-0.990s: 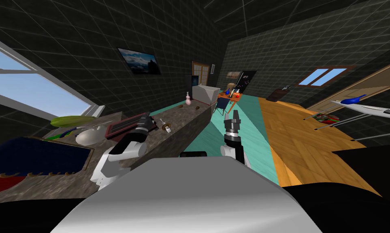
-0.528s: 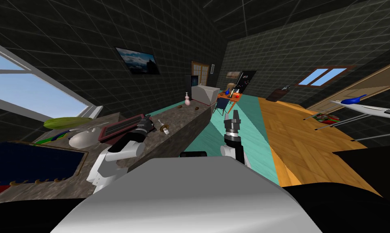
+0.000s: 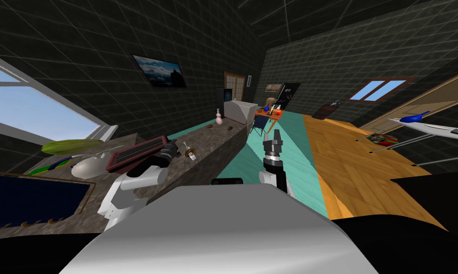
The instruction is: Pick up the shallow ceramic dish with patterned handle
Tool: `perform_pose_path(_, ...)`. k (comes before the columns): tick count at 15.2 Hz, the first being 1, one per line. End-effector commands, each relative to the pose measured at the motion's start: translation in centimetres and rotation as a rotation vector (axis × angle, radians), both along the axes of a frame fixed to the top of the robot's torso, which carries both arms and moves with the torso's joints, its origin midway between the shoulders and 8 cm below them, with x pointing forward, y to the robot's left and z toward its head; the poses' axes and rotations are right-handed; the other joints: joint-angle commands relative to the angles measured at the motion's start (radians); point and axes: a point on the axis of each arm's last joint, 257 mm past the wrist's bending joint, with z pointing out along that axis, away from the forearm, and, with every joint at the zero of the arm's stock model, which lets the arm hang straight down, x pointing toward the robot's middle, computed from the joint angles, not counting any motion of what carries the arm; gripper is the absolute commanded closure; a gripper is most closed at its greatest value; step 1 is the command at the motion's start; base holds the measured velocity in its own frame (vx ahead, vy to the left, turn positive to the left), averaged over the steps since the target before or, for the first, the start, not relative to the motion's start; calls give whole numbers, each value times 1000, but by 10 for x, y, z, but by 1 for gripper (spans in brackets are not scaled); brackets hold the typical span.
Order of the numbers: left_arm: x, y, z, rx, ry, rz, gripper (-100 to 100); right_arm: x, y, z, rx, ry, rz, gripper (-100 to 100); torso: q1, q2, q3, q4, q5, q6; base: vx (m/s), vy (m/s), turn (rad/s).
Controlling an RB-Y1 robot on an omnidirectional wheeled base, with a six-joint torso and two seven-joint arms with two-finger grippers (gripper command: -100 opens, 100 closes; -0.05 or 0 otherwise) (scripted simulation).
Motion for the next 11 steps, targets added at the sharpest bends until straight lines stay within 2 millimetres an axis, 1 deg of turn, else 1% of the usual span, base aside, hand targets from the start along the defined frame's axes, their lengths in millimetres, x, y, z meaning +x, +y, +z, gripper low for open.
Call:
perform_pose_path(1,-6,9,-15,3,62,17,-100,0,0,0,0,0,0,0,0,0,0,0,0,0,58,-38,-13)
perform_pose_path(3,-9,11,-22,-3,88,24,-100,0,0,0,0,0,0,0,0,-1,-1,0,0,0,56,-31,-7)
perform_pose_path(4,-13,16,-30,0,125,33,-100,0,0,0,0,0,0,0,0,-1,-1,0,0,0,46,-25,-14)
perform_pose_path(6,-16,17,-35,-5,146,39,-100,0,0,0,0,0,0,0,0,0,0,0,0,0,38,-26,-8)
perform_pose_path(7,-21,23,-44,-3,184,47,-100,0,0,0,0,0,0,0,0,0,0,0,0,0,38,-34,-13)
perform_pose_path(8,-24,23,-49,-7,204,53,-100,0,0,0,0,0,0,0,0,0,0,0,0,0,44,-38,-10)
perform_pose_path(9,-24,23,-49,-8,204,53,-100,0,0,0,0,0,0,0,0,0,0,0,0,0,36,-25,-1)
perform_pose_path(10,-31,28,-59,-9,248,62,-100,0,0,0,0,0,0,0,0,0,0,0,0,0,45,-22,-12)
perform_pose_path(11,-33,29,-61,-11,260,65,-100,0,0,0,0,0,0,0,0,0,0,0,0,0,52,-25,-14)
